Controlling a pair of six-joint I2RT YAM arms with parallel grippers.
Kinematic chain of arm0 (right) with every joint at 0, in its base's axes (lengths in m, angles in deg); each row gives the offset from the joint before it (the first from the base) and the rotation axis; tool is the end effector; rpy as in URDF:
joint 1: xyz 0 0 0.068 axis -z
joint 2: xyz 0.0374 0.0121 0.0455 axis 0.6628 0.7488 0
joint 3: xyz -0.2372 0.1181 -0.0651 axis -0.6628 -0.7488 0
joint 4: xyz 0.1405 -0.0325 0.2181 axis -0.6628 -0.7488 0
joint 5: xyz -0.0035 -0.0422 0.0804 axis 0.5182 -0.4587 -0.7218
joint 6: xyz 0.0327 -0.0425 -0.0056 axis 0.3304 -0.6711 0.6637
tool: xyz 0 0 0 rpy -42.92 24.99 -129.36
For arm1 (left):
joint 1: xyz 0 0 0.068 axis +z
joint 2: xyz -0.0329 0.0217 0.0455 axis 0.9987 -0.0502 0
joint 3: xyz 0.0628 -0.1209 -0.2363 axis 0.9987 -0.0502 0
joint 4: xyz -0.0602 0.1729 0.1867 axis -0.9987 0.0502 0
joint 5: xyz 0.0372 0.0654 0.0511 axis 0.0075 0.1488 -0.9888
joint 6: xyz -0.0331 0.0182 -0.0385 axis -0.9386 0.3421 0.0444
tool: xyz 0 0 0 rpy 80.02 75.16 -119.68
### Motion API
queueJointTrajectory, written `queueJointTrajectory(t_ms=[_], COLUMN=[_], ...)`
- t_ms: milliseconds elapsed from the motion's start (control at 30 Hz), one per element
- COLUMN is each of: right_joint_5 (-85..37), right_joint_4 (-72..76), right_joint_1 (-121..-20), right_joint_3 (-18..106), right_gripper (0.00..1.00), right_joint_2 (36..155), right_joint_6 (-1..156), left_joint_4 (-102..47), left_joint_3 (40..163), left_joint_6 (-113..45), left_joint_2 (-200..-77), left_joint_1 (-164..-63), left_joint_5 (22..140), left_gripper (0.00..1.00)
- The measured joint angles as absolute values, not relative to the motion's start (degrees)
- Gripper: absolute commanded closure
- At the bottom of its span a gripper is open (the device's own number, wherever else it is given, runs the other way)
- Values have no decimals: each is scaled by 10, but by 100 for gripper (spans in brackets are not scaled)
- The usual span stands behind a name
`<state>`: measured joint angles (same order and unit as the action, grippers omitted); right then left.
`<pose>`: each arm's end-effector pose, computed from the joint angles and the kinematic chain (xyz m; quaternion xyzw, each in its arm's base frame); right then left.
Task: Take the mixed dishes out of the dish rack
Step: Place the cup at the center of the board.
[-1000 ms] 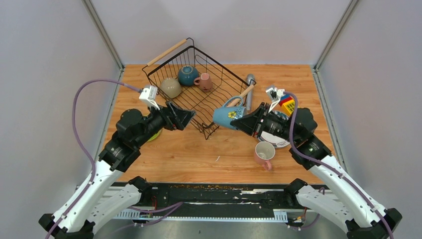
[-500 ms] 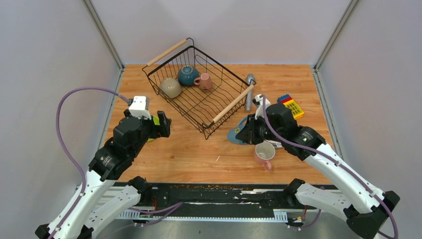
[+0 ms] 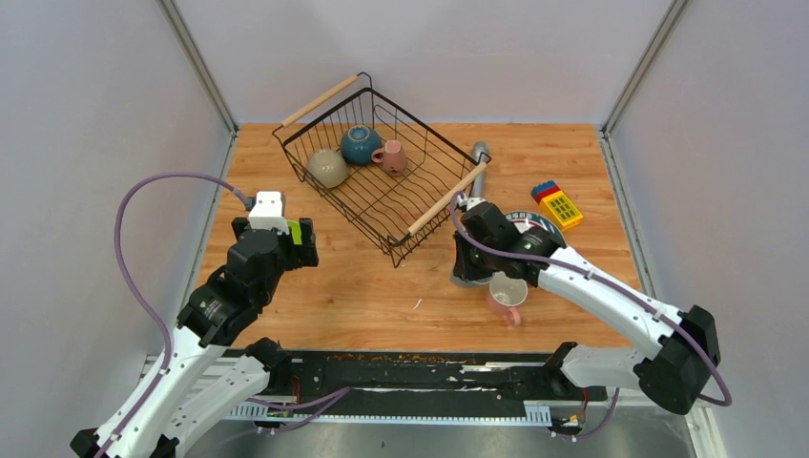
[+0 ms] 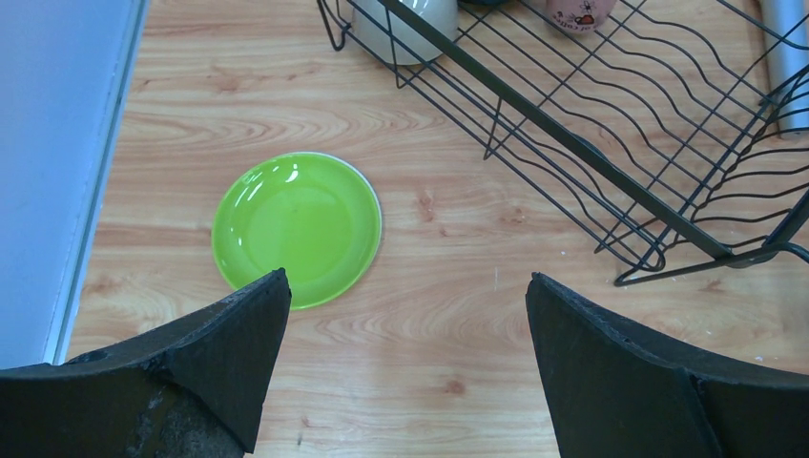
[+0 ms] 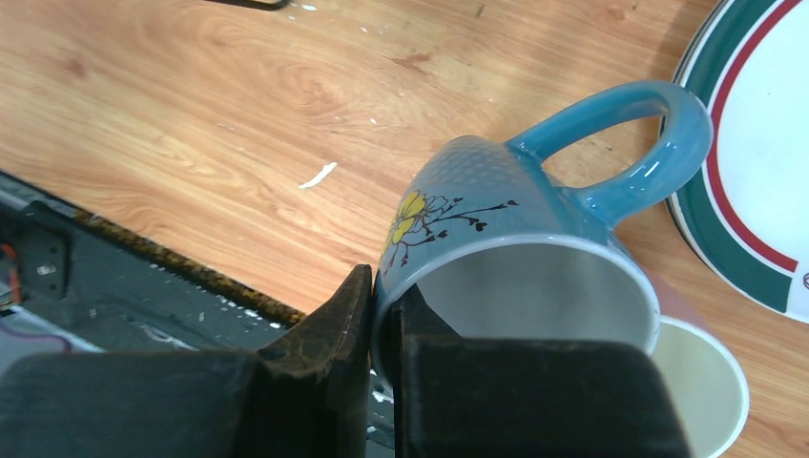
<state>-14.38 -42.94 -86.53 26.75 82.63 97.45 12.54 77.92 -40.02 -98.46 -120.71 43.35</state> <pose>0.1686 0.1667 0.2866 -0.1469 0.9423 0.1617 0.2538 0.1126 -0.0538 0.3363 -0.0196 0.8249 -0.0322 0.5640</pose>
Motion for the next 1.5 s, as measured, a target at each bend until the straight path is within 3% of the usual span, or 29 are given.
queueJointTrajectory(t_ms=[333,967,1267,1500], right_joint_5=[-109,-99,-73,16], right_joint_4=[-427,-424,-424,-423], right_joint_1=[-881,-887,-888,-888], right_joint_3=[268,278,281,280], right_gripper=[99,32,9,0], right_joint_2=[929,936,815,704], right_joint_6=[971,971,966,960], left_joint_4=[125,125,121,111], left_joint_3=[779,779,784,873], left_joint_6=[-393,-378,-385,-408], left_joint_2=[-985,-988,-1026,-1139], left_joint_1=[-1207,-1207,-1207,-1207], left_joint_5=[425,426,454,492], left_gripper=[0,0,0,0])
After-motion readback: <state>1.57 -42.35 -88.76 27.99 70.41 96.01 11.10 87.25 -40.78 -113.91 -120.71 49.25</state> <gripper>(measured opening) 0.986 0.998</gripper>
